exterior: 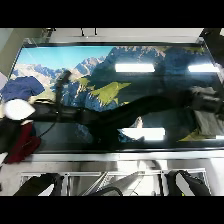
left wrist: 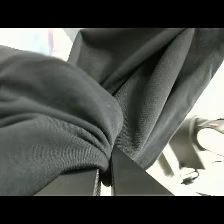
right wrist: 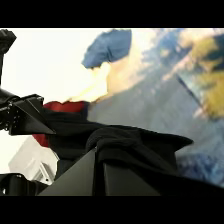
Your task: Fold the shirts.
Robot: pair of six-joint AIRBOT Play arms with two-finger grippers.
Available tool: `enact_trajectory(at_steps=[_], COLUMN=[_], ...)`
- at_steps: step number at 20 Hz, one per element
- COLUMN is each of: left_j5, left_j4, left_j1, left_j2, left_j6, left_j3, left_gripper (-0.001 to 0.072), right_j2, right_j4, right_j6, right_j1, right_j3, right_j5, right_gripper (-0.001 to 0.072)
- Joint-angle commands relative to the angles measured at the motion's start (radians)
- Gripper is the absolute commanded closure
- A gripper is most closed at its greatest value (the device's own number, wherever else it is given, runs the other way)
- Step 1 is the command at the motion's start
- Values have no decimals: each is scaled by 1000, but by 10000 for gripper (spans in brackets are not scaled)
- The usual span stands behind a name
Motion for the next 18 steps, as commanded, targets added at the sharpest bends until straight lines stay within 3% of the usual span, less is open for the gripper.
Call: enact_trajectory(at_steps=[1,2,3,7,10,18], left_j5=[79,88,90,-23,-79,230], left_j4=[-1,-3,-3,-3,-4,-12], left_j1=[-1,15,33,145,132,-206], left_j2=[-166,-211,-248,-357,-338,-318], left_j6=[66,94,100,101,101,56], left_j3=[-49,-49,-46,-9,-117,-386], left_gripper=[668,235,6,3,3,4], right_j2=[-49,-75,-103,-221,-287,-327], right_j4=[-48,-51,-63,-110,-110,-109], right_j6=[-63,-82,-93,-116,-140,-163], right_j1=[0,-1,0,-3,-2,-2], right_j3=[-193,-226,-241,-243,-243,-243], right_j5=[-62,-81,-97,-192,-226,-228], right_gripper=[693,694,694,694,694,694])
